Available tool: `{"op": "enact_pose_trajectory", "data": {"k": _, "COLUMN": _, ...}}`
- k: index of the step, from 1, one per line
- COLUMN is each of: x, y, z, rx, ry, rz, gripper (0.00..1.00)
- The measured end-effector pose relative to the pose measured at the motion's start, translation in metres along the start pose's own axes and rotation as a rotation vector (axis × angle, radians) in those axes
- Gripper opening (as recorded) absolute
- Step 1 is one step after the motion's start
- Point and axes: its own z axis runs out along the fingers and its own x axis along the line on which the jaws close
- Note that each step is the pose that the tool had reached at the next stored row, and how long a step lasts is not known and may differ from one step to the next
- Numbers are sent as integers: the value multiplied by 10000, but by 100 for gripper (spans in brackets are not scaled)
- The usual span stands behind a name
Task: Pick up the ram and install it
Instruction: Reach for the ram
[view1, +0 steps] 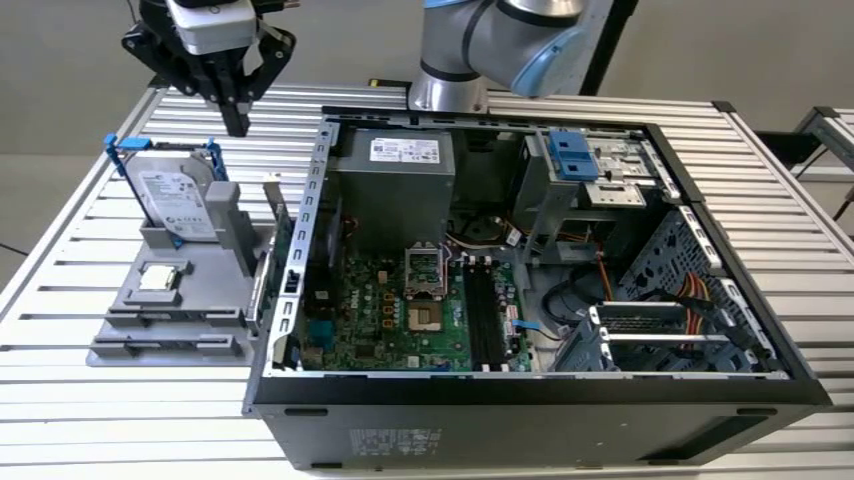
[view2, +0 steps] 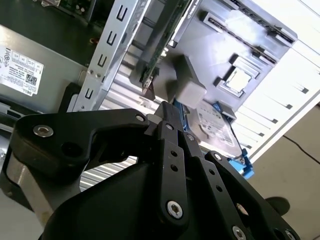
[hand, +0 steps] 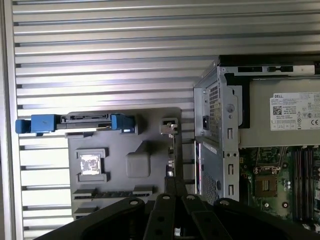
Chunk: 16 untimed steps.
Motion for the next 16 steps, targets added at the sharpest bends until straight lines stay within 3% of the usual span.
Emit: {"op": "enact_pose_trajectory", "data": {"k": 16, "x": 169, "y": -9, "z": 0, "rx": 6, "ry": 115, "rz": 7, "gripper": 0}}
